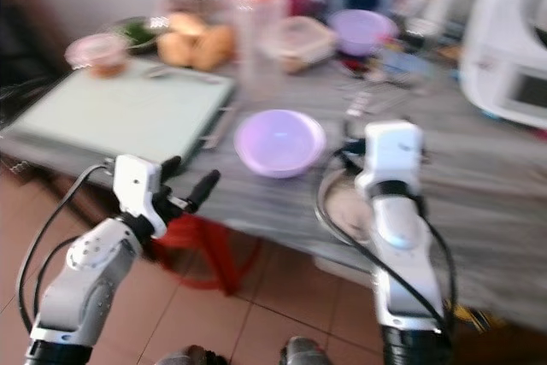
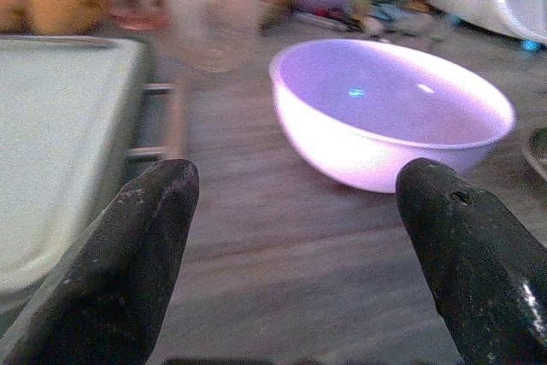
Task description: Setting the table
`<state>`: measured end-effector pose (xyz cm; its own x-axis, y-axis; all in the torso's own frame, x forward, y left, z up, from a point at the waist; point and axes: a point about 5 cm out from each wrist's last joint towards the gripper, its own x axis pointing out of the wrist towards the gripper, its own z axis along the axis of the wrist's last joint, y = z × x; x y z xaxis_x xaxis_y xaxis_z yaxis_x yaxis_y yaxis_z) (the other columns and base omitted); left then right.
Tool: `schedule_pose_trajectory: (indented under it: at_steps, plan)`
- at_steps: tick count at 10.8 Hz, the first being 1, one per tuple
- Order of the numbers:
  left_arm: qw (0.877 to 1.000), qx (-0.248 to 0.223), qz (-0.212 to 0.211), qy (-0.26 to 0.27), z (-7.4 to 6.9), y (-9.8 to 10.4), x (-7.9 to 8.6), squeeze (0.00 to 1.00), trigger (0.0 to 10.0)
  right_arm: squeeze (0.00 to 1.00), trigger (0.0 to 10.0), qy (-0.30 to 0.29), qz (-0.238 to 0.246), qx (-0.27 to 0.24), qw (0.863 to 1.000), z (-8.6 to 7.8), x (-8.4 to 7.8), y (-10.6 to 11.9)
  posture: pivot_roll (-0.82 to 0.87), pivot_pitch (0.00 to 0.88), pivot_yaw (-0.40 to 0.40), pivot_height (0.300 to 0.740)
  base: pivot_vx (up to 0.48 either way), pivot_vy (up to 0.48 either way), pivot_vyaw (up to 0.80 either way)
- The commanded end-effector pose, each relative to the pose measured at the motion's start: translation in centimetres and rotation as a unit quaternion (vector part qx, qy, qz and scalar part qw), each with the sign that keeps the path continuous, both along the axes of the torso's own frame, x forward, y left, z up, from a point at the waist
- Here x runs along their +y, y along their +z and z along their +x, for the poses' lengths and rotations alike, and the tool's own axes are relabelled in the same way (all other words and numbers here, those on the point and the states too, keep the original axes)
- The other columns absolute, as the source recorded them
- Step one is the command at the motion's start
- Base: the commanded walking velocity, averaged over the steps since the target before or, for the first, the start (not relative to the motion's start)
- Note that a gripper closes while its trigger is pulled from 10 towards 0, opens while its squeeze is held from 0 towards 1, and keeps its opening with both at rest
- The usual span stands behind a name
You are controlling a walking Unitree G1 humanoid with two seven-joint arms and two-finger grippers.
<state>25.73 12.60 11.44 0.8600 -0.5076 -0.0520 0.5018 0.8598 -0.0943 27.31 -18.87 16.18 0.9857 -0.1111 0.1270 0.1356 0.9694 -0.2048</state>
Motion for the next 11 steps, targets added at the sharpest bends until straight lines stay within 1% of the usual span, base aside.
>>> schedule_pose_trajectory:
  at_steps: [1,2,4,6,7,11]
  plan:
    - [1.000,-0.001,-0.003,-0.006,-0.3,0.1,0.0,0.00,10.0,0.00,10.0,-0.007,-0.003,-0.015,1.000,-0.3,0.2,0.6,-0.07,0.000,0.032,0.740,0.000,0.000,-0.78]
    - [1.000,-0.004,-0.007,-0.002,-0.1,0.3,0.1,0.00,10.0,0.00,10.0,-0.017,0.011,-0.005,1.000,-0.9,0.1,0.1,-0.07,0.000,0.033,0.740,0.000,0.000,-0.79]
    - [1.000,-0.008,-0.005,0.003,0.0,0.4,0.3,0.00,10.0,0.00,10.0,-0.015,0.020,0.020,0.999,-1.3,0.5,-0.9,-0.07,0.000,0.035,0.740,0.000,0.000,-0.79]
    - [1.000,-0.006,0.000,0.009,-0.1,0.3,0.6,0.00,10.0,0.00,10.0,-0.021,0.047,0.082,0.995,-2.4,0.6,-3.1,-0.06,0.000,0.034,0.740,0.000,0.000,-0.78]
    - [1.000,-0.006,0.001,0.010,-0.1,0.3,0.7,0.00,10.0,0.00,10.0,-0.018,0.052,0.090,0.994,-2.7,0.6,-3.4,-0.06,0.000,0.033,0.740,0.000,0.000,-0.69]
    - [1.000,-0.006,0.001,0.011,0.1,0.3,0.6,0.00,10.0,0.00,10.0,-0.003,0.056,0.121,0.991,-3.7,0.8,-4.2,-0.07,0.000,0.034,0.740,0.000,0.000,0.00]
